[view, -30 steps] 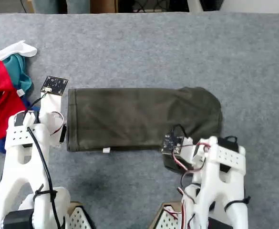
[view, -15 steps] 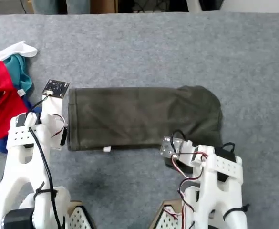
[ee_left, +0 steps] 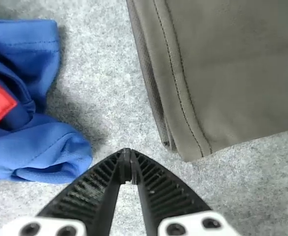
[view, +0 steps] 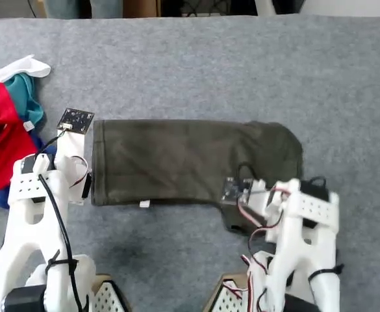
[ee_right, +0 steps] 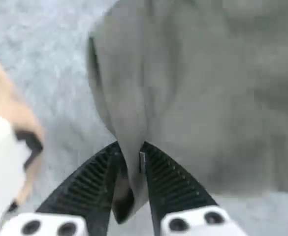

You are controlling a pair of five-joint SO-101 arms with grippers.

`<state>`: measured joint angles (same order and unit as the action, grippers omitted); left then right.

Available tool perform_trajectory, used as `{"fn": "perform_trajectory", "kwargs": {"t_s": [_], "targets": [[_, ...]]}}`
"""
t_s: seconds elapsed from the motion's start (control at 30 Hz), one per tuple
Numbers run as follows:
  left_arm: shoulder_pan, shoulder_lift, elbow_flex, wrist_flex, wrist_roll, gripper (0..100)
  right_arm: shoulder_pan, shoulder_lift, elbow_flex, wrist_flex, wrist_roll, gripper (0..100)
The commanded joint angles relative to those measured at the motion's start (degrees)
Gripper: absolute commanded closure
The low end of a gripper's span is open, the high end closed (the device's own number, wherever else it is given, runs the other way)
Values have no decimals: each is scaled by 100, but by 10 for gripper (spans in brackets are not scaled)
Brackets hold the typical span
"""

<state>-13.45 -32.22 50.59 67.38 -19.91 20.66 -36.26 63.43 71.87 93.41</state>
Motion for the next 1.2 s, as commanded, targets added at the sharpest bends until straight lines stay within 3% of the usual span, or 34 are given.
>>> {"fn": "perform_trajectory", "kwargs": {"t_s": [0.0, 0.23, 0.5, 1.0, 1.07, 1.17], "targets": [[31, -88, -101, 0, -26, 971, -211, -66, -1077, 607, 35, 985], [31, -88, -101, 18, -26, 971, -677, 154, -1701, 211, 35, 985], [31, -88, -101, 18, -26, 971, -712, 1587, -3108, -123, 18, 985], [31, -97, -101, 35, -26, 971, -1240, 3600, -4760, -167, -782, 982], [31, -97, -101, 35, -26, 971, -1240, 3714, -4875, -167, -967, 953], [31, -97, -101, 35, -26, 971, -1240, 3758, -4927, -167, -1521, 832]]}}
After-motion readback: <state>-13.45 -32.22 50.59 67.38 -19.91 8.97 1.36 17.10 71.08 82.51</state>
